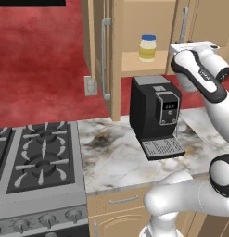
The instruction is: The dining table condiment station is running low on mayonnaise. Refill the condiment station by opening the cabinet and taking the mayonnaise from the cabinet and placing it on the dining table.
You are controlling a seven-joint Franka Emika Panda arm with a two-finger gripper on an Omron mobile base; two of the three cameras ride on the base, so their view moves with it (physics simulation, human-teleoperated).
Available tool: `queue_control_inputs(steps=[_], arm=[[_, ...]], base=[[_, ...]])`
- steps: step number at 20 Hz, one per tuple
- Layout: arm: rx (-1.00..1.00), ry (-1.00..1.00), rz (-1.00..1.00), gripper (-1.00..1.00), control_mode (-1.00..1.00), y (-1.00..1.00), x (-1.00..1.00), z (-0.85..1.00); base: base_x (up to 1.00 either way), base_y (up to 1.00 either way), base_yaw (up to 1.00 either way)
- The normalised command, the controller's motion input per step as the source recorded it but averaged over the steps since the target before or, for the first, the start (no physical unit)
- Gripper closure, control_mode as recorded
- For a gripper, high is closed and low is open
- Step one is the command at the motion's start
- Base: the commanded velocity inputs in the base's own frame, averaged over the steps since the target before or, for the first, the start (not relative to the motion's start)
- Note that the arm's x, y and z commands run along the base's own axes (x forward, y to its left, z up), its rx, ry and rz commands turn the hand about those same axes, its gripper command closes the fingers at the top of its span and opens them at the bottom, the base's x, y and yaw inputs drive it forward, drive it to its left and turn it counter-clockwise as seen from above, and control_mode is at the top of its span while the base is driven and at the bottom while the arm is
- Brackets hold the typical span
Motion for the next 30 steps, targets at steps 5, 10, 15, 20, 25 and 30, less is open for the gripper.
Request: queue_control_inputs(steps=[5, 10, 15, 20, 25, 30], arm=[[-0.09, 0.00, -0.01, 1.00, -1.00, 0.25, 0.00, 0.00], [-0.04, 0.04, 0.00, 1.00, -1.00, 0.41, -0.04, 0.01], [0.00, 0.05, 0.00, 1.00, -1.00, 0.00, 0.00, 0.00], [0.00, 0.03, 0.00, 1.00, -1.00, -0.14, -0.04, 0.00], [0.00, -0.03, -0.01, 1.00, -1.00, -0.34, -0.57, 0.06], [0.00, -0.08, -0.07, 1.00, -1.00, -0.38, -0.88, 0.21]], base=[[0.00, 0.00, 0.00], [0.00, 0.00, 0.00], [0.00, 0.00, 0.00], [0.00, 0.00, 0.00], [0.00, 0.00, 0.00], [0.00, 0.00, 0.00]])
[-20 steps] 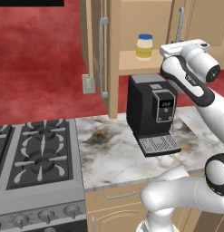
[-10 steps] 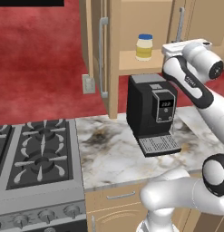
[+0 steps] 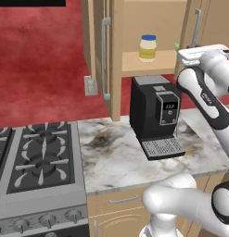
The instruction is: The dining table condiment station is running low on mayonnaise. Refill the condiment station by opening the cabinet and taking the mayonnaise from the cabinet and placing it on the dining table.
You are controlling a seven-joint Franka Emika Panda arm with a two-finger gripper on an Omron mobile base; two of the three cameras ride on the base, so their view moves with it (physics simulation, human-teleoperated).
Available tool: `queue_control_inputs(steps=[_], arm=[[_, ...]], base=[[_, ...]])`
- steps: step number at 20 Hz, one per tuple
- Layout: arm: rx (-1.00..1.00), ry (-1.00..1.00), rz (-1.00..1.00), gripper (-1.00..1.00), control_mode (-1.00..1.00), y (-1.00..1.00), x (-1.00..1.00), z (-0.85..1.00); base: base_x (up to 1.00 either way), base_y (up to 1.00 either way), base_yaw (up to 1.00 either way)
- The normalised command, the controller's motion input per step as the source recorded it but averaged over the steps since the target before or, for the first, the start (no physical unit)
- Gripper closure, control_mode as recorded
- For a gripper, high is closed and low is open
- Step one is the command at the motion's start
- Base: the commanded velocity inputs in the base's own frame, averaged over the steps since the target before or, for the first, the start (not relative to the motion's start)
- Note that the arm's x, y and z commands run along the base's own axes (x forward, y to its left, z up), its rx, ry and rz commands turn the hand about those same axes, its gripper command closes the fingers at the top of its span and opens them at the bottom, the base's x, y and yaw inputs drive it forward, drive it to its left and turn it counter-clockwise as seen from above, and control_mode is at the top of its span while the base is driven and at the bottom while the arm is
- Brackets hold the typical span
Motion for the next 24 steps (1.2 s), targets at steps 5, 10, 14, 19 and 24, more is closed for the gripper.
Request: queue_control_inputs(steps=[5, 10, 14, 19, 24], arm=[[0.00, -0.07, -0.10, 1.00, -1.00, -0.40, -1.00, 0.25], [0.03, -0.02, -0.12, 1.00, -1.00, -0.58, -1.00, 0.17], [0.07, 0.00, -0.14, 1.00, -1.00, -0.67, -1.00, 0.16], [0.07, 0.00, -0.16, 1.00, -1.00, -0.63, -1.00, 0.19], [0.07, 0.01, -0.13, -1.00, -1.00, -0.59, -1.00, 0.16]], base=[[0.00, 0.00, 0.00], [0.00, 0.00, 0.00], [0.00, 0.00, 0.00], [0.00, 0.00, 0.00], [0.00, 0.00, 0.00]])
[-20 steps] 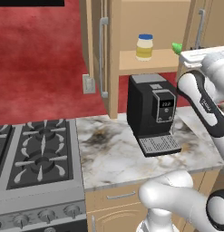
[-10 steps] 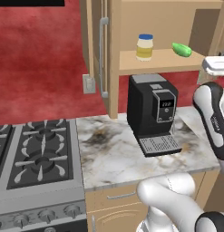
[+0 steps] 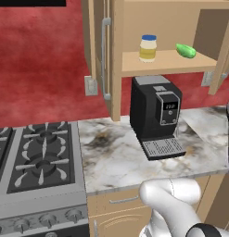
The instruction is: The dining table condiment station is running low on mayonnaise. Refill the condiment station by opening the cabinet and taking the mayonnaise from the cabinet and placing it on the dining table.
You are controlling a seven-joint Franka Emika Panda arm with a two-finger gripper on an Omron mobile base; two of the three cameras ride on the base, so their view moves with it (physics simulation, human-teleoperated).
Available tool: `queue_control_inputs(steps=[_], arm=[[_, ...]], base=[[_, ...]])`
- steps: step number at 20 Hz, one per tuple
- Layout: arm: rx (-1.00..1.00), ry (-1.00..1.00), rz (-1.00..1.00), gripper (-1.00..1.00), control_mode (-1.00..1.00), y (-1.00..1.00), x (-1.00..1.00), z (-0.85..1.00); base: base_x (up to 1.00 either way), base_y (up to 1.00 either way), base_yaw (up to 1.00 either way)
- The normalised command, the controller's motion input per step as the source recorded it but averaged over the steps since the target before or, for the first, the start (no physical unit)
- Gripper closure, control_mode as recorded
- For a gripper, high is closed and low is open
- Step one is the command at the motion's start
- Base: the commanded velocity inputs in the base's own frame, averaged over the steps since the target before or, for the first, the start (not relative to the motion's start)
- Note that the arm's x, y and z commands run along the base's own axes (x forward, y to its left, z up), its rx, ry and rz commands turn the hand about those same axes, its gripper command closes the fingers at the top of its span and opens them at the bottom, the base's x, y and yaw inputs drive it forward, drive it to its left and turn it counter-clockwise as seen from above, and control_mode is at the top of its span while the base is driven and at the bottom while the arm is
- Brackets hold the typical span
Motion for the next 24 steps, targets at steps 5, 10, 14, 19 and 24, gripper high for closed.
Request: queue_control_inputs(steps=[5, 10, 14, 19, 24], arm=[[0.00, 0.10, -0.08, -1.00, -1.00, 0.02, -0.62, 0.00], [-0.24, 0.24, 0.00, -1.00, -1.00, 0.96, 0.06, 0.00], [-0.24, 0.33, 0.00, -1.00, -1.00, 0.84, 0.19, 0.02], [-0.24, 0.41, 0.00, -1.00, -1.00, 0.84, 0.41, 0.03], [-0.23, 0.46, 0.00, -1.00, -1.00, 0.81, 0.62, 0.00]], base=[[0.00, 0.00, 0.00], [0.00, 0.00, 0.00], [0.00, 0.00, 0.00], [0.00, 0.00, 0.00], [0.00, 0.00, 0.00]])
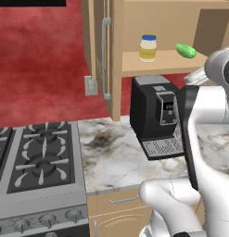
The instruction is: The dining table condiment station is running low on mayonnaise. Refill the condiment station by opening the cabinet and taking the mayonnaise from the cabinet and placing it on the dining table.
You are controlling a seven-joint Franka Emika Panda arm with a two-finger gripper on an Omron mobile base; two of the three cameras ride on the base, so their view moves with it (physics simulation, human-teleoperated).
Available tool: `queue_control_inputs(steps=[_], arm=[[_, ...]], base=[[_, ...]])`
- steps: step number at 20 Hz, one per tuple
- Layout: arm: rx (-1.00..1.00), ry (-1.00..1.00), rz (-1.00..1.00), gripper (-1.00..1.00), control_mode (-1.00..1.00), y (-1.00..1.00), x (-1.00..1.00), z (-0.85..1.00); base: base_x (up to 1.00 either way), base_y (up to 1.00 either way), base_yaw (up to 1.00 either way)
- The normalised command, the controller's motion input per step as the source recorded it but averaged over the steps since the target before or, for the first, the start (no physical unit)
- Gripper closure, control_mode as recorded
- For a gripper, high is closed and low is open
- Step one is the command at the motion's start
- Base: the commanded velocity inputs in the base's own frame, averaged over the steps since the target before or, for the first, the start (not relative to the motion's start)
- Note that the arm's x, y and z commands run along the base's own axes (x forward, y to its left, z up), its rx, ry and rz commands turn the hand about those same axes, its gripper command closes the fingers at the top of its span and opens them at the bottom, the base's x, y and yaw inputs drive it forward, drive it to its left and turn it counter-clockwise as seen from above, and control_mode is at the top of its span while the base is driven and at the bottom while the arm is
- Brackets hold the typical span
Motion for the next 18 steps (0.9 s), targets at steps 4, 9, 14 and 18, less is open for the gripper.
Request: queue_control_inputs(steps=[4, 9, 14, 18], arm=[[-0.12, 0.33, -0.02, -1.00, -1.00, 0.25, 0.45, -0.22], [-0.03, 0.15, 0.00, -1.00, -1.00, 0.00, 0.58, -0.42], [-0.01, 0.09, 0.00, -1.00, -1.00, -0.12, 0.77, -0.32], [0.00, 0.02, 0.00, -1.00, -1.00, -0.38, 0.74, -0.21]], base=[[0.00, 0.00, 0.00], [0.00, 0.00, 0.00], [0.00, 0.00, 0.00], [0.00, 0.00, 0.00]])
